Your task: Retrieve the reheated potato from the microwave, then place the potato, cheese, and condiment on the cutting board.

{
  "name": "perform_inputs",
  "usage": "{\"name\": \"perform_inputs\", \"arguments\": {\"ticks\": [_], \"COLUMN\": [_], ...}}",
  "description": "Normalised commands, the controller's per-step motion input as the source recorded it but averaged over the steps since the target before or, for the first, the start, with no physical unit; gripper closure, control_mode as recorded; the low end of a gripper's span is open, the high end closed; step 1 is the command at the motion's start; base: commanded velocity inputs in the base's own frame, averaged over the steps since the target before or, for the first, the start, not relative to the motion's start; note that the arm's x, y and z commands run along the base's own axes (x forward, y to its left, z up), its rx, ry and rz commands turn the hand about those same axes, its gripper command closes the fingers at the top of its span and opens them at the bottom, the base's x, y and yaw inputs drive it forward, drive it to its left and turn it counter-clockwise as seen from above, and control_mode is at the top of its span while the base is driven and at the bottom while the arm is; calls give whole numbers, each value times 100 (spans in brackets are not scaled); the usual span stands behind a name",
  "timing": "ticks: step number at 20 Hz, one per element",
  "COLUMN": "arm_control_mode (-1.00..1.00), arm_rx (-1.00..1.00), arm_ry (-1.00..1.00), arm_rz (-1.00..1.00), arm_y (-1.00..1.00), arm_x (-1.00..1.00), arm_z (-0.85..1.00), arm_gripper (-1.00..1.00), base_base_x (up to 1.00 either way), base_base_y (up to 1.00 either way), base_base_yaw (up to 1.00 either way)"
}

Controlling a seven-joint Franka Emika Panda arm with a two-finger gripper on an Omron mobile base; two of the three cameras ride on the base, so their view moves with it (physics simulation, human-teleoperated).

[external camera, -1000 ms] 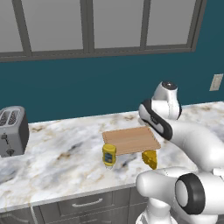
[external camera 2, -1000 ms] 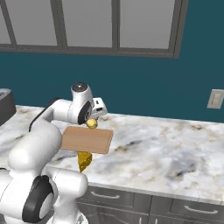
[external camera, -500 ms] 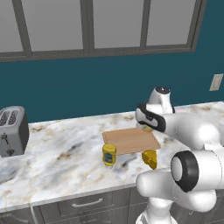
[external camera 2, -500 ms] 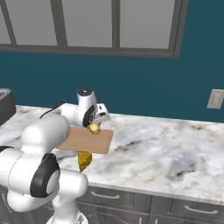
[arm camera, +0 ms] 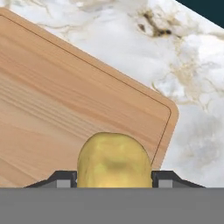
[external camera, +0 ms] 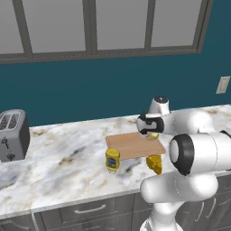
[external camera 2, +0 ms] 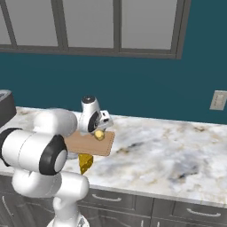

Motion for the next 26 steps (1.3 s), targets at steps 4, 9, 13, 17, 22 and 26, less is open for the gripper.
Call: {"name": "perform_inputs", "arguments": {"ticks": [4,9,13,17,22,26], "arm_control_mode": [-100,-100,-100,-100,-100,-100], "arm_rx": [0,0,0,0,0,0], "arm_ry": [4,5,4,6,11,6], "arm_rz": [0,0,0,0,0,0], "arm_y": [-5,-1,0,-2,0,-3], "arm_x": [20,26,28,9,-13,-24], "arm_z": [-39,-37,-31,-32,-36,-11], "arm_gripper": [100,100,100,100,-100,-100], "base_base_x": [0,0,0,0,0,0], "base_base_y": [0,0,0,0,0,0], "base_base_yaw": [0,0,0,0,0,0]}}
